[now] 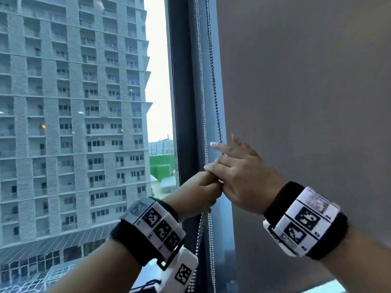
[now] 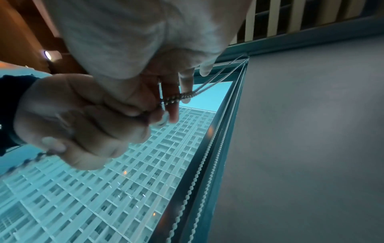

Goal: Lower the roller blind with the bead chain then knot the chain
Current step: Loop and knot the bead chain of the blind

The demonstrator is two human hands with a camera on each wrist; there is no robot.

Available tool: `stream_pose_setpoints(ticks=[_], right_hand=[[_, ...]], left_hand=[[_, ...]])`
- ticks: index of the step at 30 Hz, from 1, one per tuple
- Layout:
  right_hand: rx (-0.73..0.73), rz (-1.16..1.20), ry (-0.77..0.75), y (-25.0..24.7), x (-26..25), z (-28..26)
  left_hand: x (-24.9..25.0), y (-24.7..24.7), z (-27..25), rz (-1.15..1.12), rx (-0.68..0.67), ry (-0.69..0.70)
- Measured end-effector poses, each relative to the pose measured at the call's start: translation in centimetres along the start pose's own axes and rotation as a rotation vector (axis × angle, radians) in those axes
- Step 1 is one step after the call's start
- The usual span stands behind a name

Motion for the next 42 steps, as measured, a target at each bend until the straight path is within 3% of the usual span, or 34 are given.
stream_pose_setpoints(ticks=[3, 6, 9, 13, 20, 23, 26, 36, 38, 42], right_hand=[[-0.033, -0.090, 0.043, 0.4, 0.2, 0.1], [0.010, -0.037, 0.087, 0.2, 0.5, 0.3], [0.097, 0.221, 0.223, -0.6, 1.3, 0.6], [0.344, 0.754, 0.469, -1.8, 3.4, 0.2], [0.575, 1.295, 0.656, -1.6, 5.1, 0.1], [0.638, 1.577, 0.699, -1.0, 5.4, 0.3], [0.670, 1.835, 0.745, -0.5, 5.6, 0.1], [0.692, 2.044, 0.725, -0.7, 5.6, -0.2], [0.701, 2.098, 0.746, -0.3, 5.7, -0.1], [0.728, 2.216, 0.821, 0.3, 5.6, -0.2]], left_hand=[[-0.9, -0.4, -1.0, -0.039, -0.144, 0.004], [-1.7, -2.2, -1.4, -0.108, -0.110, -0.012], [-0.7, -4.2, -1.3, -0.279, -0.050, 0.033], [1.6, -5.7, -0.9, -0.277, -0.024, 0.109], [5.3, -6.6, -0.2, 0.219, 0.237, 0.328], [6.0, -6.8, 0.6, 0.260, 0.385, 0.294], [6.8, -6.5, 1.1, 0.314, 0.424, 0.259], [8.9, -6.4, 1.4, 0.642, 0.585, 0.266], [8.5, -5.9, 2.0, 0.546, 0.496, 0.250], [7.7, -5.2, 2.6, 0.021, 0.359, 0.161]])
Point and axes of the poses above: each hand's wrist, its own z-axis towards the middle knuckle, its own y-axis out of the palm, x = y × z, the point moved 9 cm from there along z, towards the middle knuckle, and after that the axes turned 12 degrees about z, right-handed, at the moved point
